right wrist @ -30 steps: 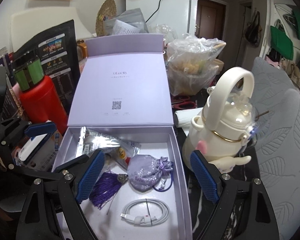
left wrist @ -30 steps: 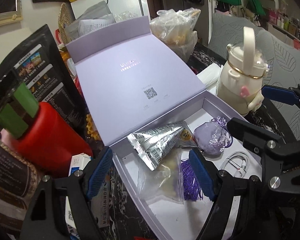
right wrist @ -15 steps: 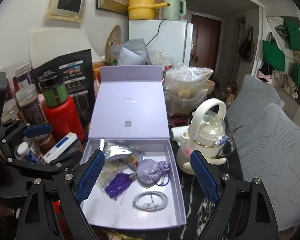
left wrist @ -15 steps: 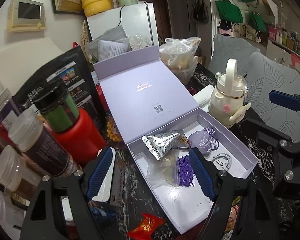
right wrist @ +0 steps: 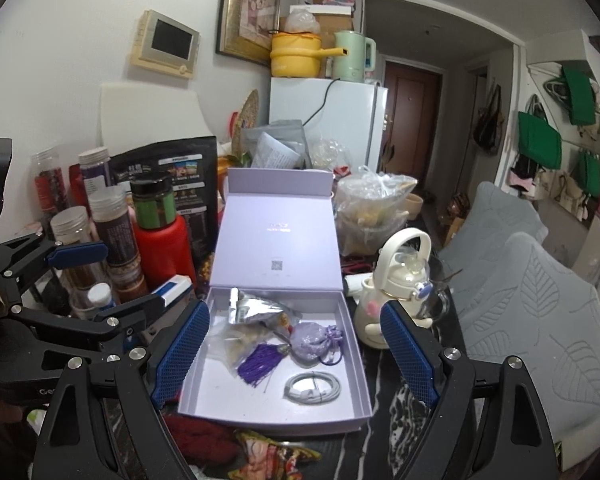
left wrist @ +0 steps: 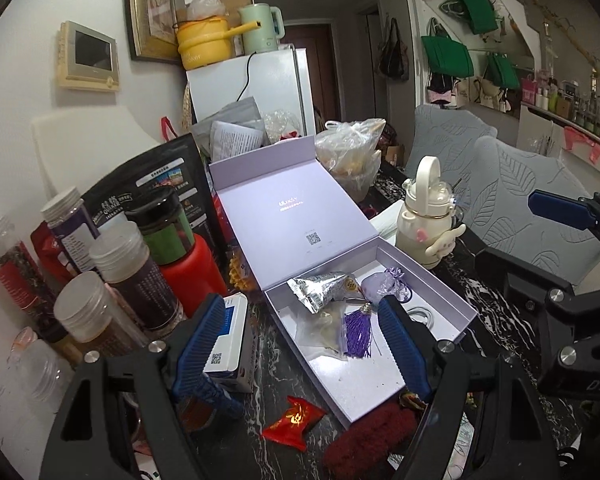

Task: Organize soft objects
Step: 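Withdraw both open tools from the box back toward the pile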

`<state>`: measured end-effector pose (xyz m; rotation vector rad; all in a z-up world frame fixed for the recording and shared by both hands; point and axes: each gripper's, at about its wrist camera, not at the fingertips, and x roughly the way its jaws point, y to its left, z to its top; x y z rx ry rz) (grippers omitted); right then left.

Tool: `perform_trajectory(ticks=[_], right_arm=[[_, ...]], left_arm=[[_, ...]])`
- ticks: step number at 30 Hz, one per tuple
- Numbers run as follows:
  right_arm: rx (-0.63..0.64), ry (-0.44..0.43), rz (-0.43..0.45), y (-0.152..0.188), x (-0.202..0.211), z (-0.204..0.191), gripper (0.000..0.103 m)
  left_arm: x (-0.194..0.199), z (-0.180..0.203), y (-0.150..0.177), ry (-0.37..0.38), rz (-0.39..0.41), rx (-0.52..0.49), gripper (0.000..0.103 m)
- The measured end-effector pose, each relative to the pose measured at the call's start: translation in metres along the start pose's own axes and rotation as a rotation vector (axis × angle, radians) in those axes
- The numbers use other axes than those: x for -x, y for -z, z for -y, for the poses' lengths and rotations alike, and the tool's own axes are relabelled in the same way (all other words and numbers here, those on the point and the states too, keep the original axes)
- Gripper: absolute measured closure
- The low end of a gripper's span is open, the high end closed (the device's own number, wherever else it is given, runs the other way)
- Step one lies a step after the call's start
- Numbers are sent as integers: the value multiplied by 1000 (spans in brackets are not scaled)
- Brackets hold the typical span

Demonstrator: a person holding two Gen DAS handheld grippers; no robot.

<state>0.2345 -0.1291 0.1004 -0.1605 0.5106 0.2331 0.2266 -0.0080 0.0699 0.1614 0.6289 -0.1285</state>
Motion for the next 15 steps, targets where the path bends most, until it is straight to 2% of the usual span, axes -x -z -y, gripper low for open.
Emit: perform_trajectory(ticks=[8, 15], right_arm=[[22, -9, 47, 11, 36, -18, 14], [20, -25, 68, 27, 58, -28, 12]], left_arm=[[45, -1, 15, 2, 64, -8, 24], [68, 2, 32, 16, 88, -21, 24]])
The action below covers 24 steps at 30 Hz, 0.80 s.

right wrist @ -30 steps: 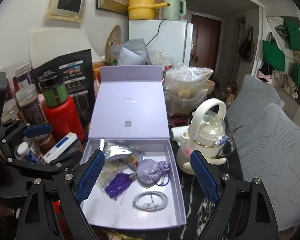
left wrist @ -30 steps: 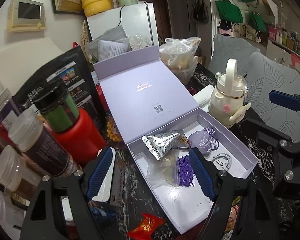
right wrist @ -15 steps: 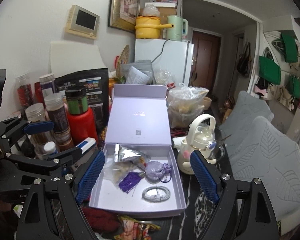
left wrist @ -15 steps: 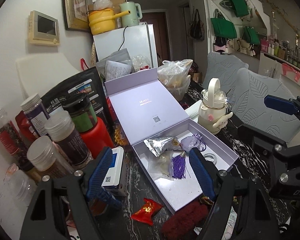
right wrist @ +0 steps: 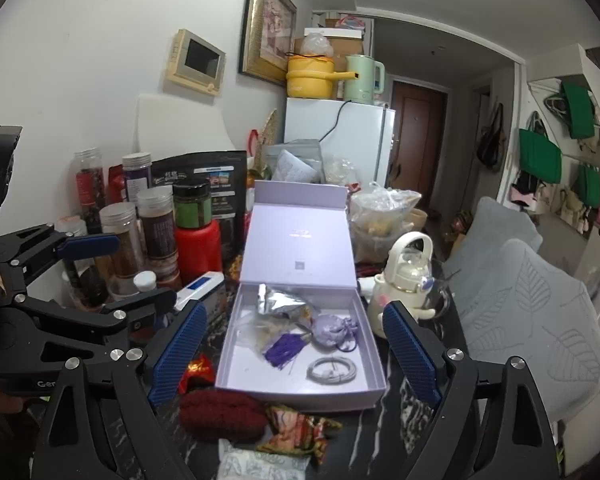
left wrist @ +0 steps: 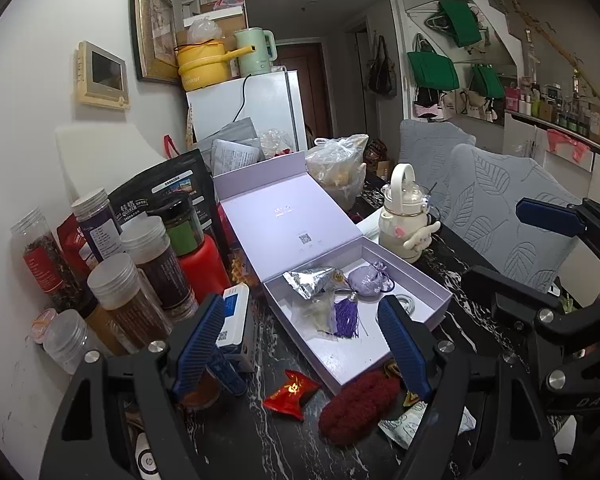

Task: Organize soft objects
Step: 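Withdraw both open tools from the box back toward the pile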

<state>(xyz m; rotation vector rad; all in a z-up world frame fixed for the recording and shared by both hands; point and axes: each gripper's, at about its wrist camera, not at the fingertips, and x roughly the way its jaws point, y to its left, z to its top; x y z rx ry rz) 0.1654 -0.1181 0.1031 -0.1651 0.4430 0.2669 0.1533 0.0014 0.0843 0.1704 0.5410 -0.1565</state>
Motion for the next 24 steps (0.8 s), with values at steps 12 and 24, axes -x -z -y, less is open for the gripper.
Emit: perform_trajectory(ticks=[12, 24], right_arm=[[-13, 3, 12, 33, 24, -13, 10], [-35, 4, -46, 72, 17, -18, 9]], left_arm=[[18, 9, 32, 40, -5, -14, 24], [6, 9, 71, 94, -76, 17, 24]])
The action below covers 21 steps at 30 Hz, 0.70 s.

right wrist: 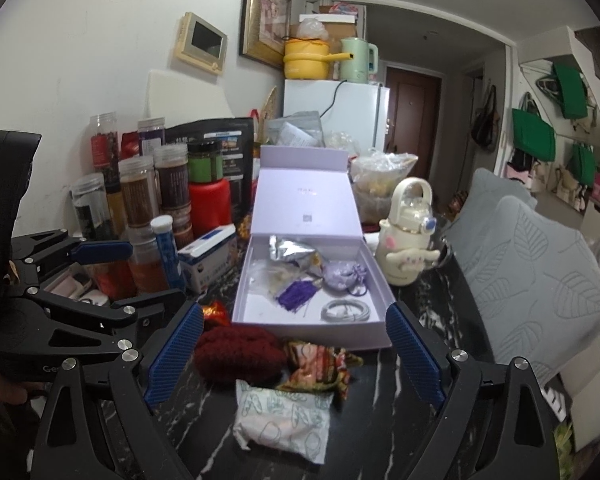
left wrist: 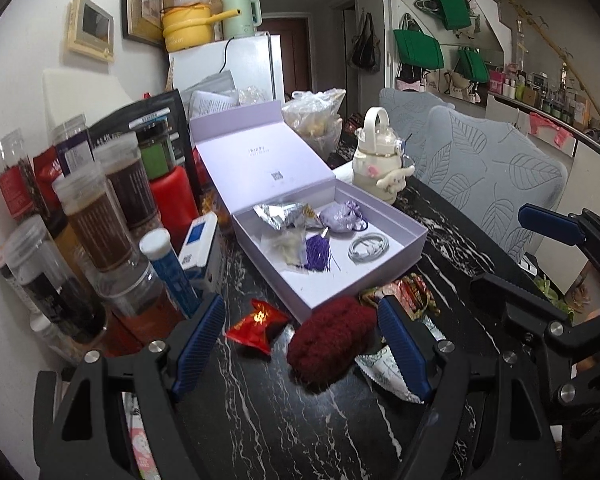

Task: Organize soft objects
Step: 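Withdraw both open tools from the box back toward the pile, then grasp the red fuzzy pouch with the left tool while the right tool grasps the white bread bag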

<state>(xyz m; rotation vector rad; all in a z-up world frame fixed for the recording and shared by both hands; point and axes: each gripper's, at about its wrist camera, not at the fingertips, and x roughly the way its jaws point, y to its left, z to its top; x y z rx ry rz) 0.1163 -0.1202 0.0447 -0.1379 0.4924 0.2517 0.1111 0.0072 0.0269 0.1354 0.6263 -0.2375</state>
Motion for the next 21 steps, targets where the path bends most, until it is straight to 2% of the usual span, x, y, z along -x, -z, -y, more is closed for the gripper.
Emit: perform_trajectory(ticks=[21], right_arm=[[-78, -44, -210, 72, -57, 9, 9]], left_arm=[[-56, -14, 60, 75, -158, 69, 24]])
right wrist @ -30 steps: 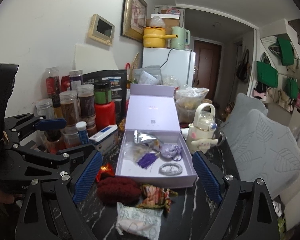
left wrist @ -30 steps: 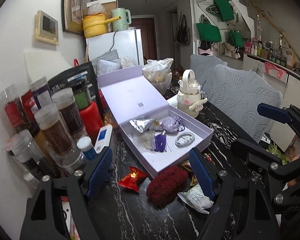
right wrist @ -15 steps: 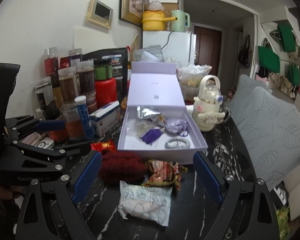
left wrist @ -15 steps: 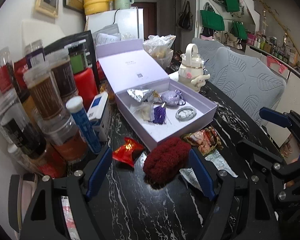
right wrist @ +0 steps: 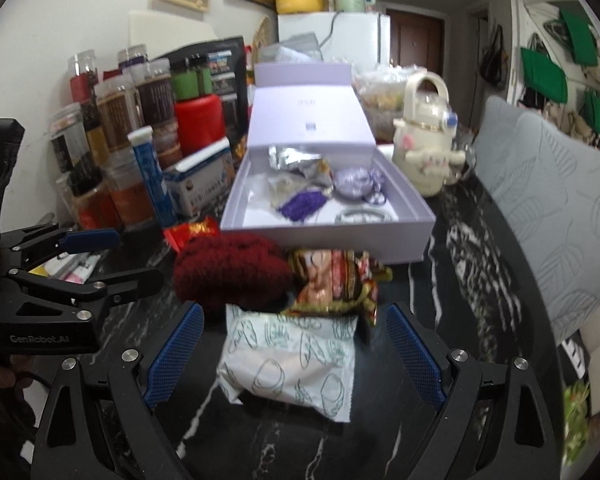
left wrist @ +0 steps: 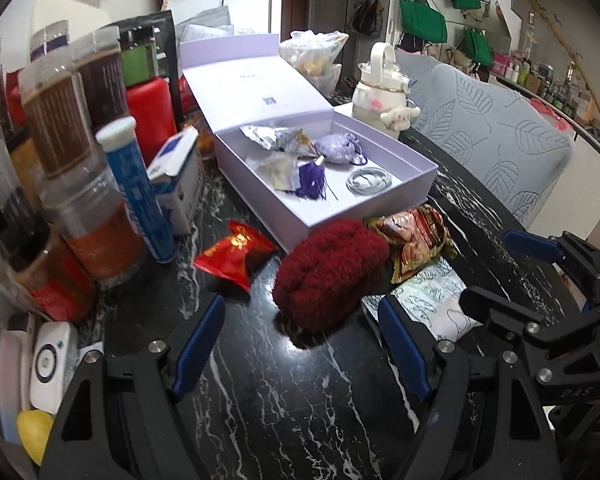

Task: Organize soft objects
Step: 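Grasp the red fuzzy pouch with the left tool while the right tool grasps the white bread bag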

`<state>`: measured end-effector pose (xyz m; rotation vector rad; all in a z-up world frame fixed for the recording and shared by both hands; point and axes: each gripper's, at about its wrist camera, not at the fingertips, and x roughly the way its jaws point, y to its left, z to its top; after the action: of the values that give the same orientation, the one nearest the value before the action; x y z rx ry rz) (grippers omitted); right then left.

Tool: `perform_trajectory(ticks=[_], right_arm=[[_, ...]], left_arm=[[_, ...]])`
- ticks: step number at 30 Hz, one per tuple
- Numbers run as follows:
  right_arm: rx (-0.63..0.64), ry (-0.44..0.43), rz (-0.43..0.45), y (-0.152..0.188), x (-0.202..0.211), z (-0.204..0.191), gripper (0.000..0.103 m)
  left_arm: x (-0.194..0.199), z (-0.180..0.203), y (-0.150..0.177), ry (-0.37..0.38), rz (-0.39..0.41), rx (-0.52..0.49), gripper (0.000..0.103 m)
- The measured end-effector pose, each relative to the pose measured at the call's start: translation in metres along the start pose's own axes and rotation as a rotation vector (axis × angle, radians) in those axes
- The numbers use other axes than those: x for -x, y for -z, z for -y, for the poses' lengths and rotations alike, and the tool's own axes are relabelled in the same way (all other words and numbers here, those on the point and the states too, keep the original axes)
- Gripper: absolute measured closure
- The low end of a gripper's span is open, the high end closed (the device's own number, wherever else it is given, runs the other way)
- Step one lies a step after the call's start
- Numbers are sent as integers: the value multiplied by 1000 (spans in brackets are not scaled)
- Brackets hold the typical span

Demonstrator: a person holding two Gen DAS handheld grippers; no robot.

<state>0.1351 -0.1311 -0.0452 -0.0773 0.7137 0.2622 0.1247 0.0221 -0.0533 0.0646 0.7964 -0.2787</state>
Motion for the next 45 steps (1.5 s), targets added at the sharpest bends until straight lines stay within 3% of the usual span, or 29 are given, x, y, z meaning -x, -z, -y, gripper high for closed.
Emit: perform_trajectory(ticks=[6, 16, 21, 25, 27, 32, 34, 41, 45], right_arm=[[-32, -2, -44, 9, -19, 7, 0], [-88, -30, -108, 14, -55, 12, 0], [-96, -54, -126, 14, -66, 7, 0], [-112, -46, -194, 19, -81, 7, 0], [-84, 2, -183, 20, -83, 4, 0], [-103, -18, -167, 24, -79, 9, 0], [-98, -19, -160, 26, -75, 11, 6], [-104, -35, -172, 29, -65, 23, 9], [-108, -34, -175, 32, -60, 31, 9]], left_arm=[[-13, 2, 10, 24, -21, 0, 24], [-33, -11, 17, 15, -71, 40, 24], [-38, -22, 15, 50, -73, 80, 24], [-41, -26, 12, 68, -76, 95, 24], [-43, -25, 10, 75, -78, 95, 24], [-53, -21, 2, 109, -90, 96, 24], [-59, -19, -2, 116, -99, 97, 24], [-73, 5, -12, 139, -111, 43, 24], [-81, 14, -12, 122, -119, 18, 24]])
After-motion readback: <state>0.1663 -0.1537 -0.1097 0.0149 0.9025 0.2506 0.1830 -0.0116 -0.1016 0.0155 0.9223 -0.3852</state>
